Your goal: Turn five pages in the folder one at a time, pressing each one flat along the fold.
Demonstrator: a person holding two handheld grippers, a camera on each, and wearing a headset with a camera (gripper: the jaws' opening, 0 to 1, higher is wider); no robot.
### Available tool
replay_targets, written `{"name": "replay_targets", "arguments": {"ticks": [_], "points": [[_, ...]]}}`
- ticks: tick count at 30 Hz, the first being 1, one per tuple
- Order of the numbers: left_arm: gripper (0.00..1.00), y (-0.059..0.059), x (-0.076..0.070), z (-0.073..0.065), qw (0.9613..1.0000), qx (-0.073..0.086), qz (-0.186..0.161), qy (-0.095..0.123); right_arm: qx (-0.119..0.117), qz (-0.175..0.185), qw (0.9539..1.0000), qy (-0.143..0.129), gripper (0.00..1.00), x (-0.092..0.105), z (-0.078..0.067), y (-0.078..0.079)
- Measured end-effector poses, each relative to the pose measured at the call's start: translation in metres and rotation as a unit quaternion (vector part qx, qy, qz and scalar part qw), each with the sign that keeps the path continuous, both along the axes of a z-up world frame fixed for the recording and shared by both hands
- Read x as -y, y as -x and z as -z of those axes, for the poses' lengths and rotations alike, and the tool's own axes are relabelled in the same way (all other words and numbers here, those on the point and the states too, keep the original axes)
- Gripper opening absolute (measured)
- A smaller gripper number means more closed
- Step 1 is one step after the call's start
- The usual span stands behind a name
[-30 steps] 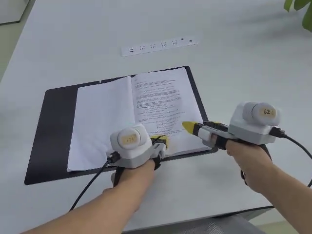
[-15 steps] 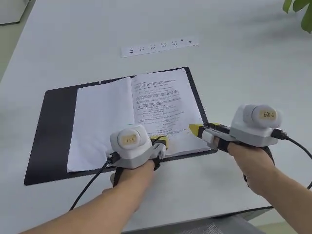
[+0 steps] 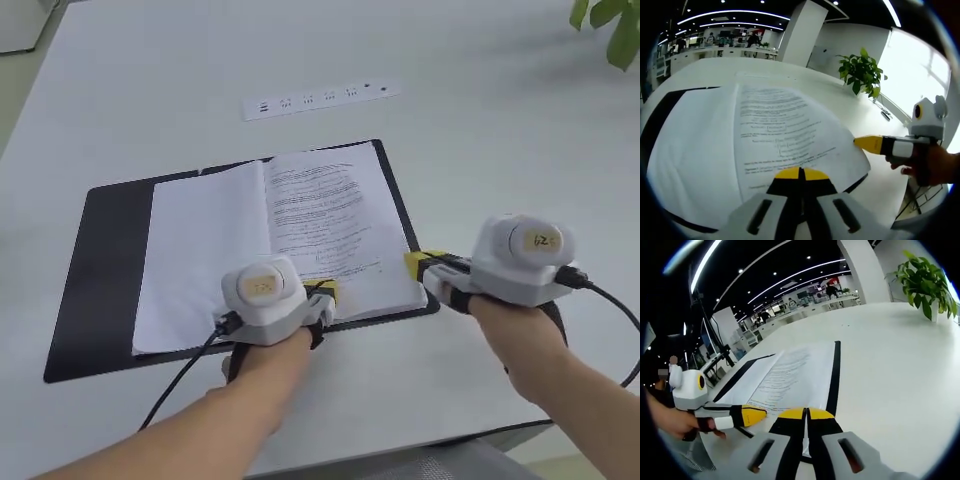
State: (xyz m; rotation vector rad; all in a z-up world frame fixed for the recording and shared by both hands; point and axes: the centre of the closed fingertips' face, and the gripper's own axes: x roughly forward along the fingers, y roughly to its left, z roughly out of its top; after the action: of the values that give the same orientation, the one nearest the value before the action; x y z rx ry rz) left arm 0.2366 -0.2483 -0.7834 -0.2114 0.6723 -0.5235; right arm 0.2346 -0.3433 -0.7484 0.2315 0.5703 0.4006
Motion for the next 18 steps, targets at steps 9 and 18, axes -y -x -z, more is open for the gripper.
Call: {"name": "replay_targets", "arguments": {"ticks": [9,18], "points": [[0.0,0.001,0.001,-0.002,1.0,0.006,0.0,0.0,-0.027,0.018,0.9975,-0.063,0.0,-0.002,-0.009,0.001],[0.19,0.015,-0.008,-0.018,0.9994,0.016,0.029,-0.008,-0.053,0.043,0.9813,-0.18,0.0,-0.011,-0.031,0.0]]}}
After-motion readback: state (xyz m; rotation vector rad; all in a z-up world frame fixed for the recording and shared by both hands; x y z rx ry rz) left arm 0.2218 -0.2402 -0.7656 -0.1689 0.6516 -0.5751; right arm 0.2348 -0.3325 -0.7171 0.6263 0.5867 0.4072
